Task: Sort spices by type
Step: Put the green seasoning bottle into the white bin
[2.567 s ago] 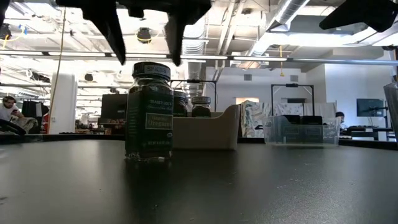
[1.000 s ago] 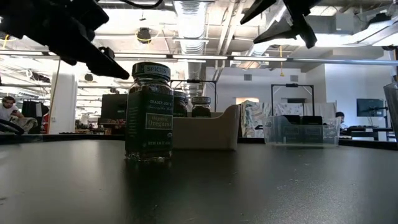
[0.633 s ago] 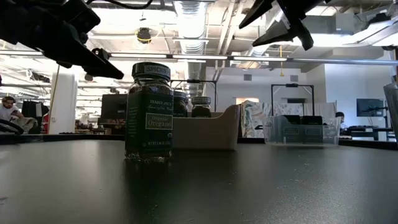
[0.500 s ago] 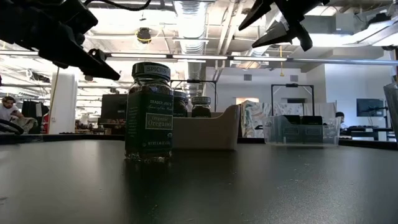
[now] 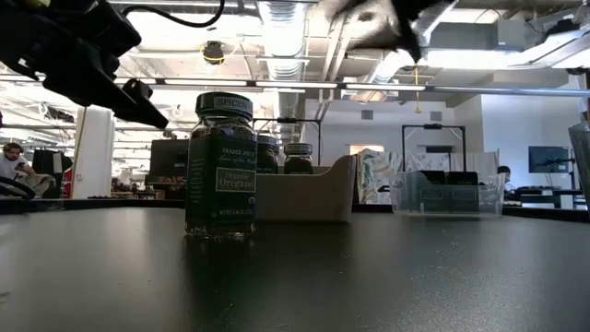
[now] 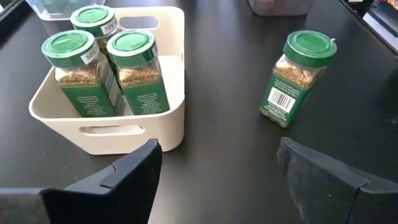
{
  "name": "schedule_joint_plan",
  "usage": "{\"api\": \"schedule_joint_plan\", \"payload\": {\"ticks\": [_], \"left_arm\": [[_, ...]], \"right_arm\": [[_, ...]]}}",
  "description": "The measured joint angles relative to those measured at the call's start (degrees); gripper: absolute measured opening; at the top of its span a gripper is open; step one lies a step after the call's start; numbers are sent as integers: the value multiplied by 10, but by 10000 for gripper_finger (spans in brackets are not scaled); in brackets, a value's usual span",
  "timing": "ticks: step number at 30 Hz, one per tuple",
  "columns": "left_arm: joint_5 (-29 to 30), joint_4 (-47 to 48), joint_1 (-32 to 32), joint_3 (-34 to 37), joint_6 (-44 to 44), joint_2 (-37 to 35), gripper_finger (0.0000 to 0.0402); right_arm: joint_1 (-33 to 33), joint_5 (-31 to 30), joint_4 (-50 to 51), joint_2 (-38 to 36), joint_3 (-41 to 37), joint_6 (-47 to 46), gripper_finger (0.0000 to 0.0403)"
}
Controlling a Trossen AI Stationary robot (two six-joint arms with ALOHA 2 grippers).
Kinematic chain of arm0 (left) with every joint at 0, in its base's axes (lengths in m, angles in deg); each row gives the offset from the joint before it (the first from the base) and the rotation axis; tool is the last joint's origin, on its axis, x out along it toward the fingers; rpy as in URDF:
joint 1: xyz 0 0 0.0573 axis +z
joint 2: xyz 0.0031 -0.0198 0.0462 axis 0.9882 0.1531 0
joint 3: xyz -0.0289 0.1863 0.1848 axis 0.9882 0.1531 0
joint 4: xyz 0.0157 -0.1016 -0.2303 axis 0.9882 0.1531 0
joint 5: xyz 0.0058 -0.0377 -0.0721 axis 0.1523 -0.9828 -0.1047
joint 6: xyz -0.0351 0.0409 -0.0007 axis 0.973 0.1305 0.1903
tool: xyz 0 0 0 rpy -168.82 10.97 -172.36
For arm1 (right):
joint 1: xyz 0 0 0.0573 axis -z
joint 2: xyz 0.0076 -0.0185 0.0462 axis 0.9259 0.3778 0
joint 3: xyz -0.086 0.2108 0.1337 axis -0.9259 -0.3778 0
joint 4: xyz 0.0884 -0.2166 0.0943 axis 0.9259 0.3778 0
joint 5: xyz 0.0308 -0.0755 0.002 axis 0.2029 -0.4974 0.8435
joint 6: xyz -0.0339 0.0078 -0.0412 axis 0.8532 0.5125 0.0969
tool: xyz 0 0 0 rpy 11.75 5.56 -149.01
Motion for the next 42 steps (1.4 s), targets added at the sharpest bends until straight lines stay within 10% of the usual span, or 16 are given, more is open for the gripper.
{"api": "schedule_joint_plan", "payload": {"ticks": [6, 14, 31, 42], "left_arm": [[0, 3, 0, 0, -3, 0, 306], [0, 36, 0, 0, 16, 0, 306], [-1, 39, -1, 0, 25, 0, 306], [-1, 39, -1, -1, 23, 0, 306]], "right_arm": [[7, 138, -123, 97, 98, 305, 256], [7, 223, 158, 269, 362, 509, 256], [-4, 229, 242, 391, 507, 428, 262], [-5, 238, 271, 391, 506, 429, 354]]}}
